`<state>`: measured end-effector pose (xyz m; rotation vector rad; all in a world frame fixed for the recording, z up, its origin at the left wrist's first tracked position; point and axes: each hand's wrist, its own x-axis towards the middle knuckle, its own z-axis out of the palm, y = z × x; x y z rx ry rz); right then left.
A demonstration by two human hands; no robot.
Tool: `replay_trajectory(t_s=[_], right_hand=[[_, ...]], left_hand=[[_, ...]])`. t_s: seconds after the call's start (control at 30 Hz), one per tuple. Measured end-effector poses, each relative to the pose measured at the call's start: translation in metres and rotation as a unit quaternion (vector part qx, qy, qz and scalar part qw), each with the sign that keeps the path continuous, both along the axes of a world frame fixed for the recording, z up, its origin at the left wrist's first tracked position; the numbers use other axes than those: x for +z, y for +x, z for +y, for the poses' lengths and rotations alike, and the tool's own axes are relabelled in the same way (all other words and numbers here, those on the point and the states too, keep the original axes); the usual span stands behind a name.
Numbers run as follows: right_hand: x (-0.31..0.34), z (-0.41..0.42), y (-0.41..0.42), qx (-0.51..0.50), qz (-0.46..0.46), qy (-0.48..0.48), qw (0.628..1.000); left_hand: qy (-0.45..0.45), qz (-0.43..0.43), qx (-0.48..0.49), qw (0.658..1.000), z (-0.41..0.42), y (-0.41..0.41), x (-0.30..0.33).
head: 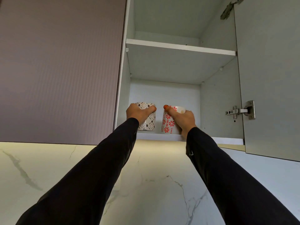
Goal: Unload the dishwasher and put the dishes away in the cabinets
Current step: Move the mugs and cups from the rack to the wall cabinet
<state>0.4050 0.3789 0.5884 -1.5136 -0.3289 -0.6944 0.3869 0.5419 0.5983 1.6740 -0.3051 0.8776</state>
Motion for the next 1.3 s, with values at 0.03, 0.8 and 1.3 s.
replay_trajectory(t_s=[0.03,0.8,1.3], right_hand=[[0.000,0.000,0.003,0.006,0.005,-0.005,1.000],[0.009,0.006,0.028,-0.025,0.041,-0.149,0.988],[-0.022,-0.002,-0.049,-0.176,-0.002,-0.128,0.976]], left_hand=[[0.000,0.002,0.002,1.000,0.000,0.003,0.000],[-0.010,0.064,0.039,0.997,0.023,0.055,-0.005],[-0.005,-0.020,0.106,0.994,0.004,-0.035,-0.030]])
